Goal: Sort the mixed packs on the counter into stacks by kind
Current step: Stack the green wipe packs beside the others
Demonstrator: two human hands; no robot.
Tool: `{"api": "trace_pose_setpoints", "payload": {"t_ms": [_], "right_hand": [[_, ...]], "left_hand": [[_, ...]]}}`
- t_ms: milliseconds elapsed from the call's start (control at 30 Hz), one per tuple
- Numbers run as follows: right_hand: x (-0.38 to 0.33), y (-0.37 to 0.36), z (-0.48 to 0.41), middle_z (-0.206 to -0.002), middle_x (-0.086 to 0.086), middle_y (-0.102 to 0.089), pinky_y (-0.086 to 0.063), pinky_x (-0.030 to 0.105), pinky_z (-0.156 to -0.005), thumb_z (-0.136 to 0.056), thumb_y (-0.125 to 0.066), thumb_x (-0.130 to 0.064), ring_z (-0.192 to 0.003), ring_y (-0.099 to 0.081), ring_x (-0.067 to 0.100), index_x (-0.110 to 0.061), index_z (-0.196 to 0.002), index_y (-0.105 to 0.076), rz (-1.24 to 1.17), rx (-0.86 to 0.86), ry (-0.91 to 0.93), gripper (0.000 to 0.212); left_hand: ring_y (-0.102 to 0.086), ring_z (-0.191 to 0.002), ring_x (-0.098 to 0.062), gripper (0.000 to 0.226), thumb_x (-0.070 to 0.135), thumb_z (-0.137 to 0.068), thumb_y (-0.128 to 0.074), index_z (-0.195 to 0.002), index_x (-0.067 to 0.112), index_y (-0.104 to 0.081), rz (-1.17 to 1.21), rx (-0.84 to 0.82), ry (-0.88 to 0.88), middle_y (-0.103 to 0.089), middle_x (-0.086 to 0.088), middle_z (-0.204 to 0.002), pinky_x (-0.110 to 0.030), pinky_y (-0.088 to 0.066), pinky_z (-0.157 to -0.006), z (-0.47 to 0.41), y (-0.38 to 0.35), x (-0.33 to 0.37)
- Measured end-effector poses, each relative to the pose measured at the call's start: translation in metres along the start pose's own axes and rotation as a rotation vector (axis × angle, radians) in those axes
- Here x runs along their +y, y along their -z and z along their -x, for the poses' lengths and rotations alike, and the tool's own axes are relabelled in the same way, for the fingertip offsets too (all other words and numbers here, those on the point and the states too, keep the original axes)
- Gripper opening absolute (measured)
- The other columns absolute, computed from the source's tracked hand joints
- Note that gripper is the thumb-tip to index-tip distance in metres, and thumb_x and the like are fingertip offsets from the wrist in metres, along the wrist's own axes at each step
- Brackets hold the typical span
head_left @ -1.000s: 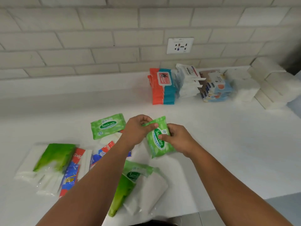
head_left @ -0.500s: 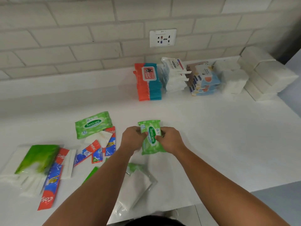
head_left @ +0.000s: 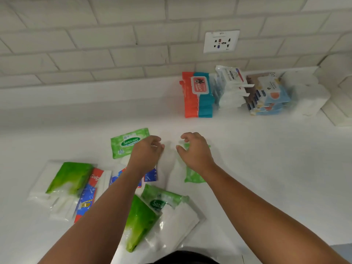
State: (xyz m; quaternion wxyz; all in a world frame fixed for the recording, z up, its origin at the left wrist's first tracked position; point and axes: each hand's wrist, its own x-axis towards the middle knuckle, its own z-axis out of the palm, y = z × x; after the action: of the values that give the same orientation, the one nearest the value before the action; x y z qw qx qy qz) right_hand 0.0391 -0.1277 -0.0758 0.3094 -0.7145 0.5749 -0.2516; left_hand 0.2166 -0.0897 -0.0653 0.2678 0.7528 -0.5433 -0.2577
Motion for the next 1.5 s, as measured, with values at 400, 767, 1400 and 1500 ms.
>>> {"api": "trace_pose_setpoints", "payload": {"t_ms": [400,767,1400,1500], "right_hand": [[-0.062,-0.077,-0.052,-0.130,0.010,-0.060,-0.047,0.035,-0.095,-0.088,-0.066,-0.025,-0.118,-0.055,0.028,-0.010,-0.131,-0.059,0.122,-0.260,0.163,0.046],[-0.087,-0.115,-0.104,-0.146,0.007,-0.041,-0.039,0.045,-0.104,-0.090,-0.067,-0.026,-0.127,-0.034,0.036,-0.019,-0.150,-0.035,0.491,-0.553,0.283,0.069],[-0.081,-0.001,-0.064,-0.089,-0.006,-0.067,-0.042,0.010,-0.057,-0.093,-0.068,-0.021,-0.075,-0.062,0.006,-0.015,-0.102,-0.066,-0.173,-0.370,0.097,0.012],[-0.062,0.018,-0.042,-0.099,0.001,-0.072,-0.050,0.022,-0.070,-0.098,-0.059,-0.022,-0.084,-0.066,0.013,-0.012,-0.108,-0.066,-0.294,-0.276,0.001,0.016]], "left_hand": [[-0.058,-0.119,-0.035,0.058,0.038,-0.090,-0.071,-0.137,0.008,-0.055,-0.073,0.193,0.333,-0.060,-0.017,-0.131,-0.046,-0.048,-0.104,-0.038,0.067,-0.093],[-0.066,-0.094,-0.026,0.051,0.033,-0.089,-0.074,-0.128,0.002,-0.062,0.108,0.087,0.498,-0.068,-0.008,-0.107,-0.035,-0.056,-0.078,-0.051,0.074,-0.098],[-0.077,-0.085,-0.027,0.016,0.010,-0.089,-0.075,-0.104,0.010,-0.070,0.856,0.085,0.118,-0.078,-0.012,-0.094,-0.038,-0.062,-0.075,-0.031,0.091,-0.014],[-0.075,-0.082,-0.020,0.023,0.014,-0.090,-0.074,-0.110,0.004,-0.070,0.855,-0.050,0.152,-0.078,-0.011,-0.094,-0.032,-0.062,-0.076,-0.018,0.073,0.003]]}}
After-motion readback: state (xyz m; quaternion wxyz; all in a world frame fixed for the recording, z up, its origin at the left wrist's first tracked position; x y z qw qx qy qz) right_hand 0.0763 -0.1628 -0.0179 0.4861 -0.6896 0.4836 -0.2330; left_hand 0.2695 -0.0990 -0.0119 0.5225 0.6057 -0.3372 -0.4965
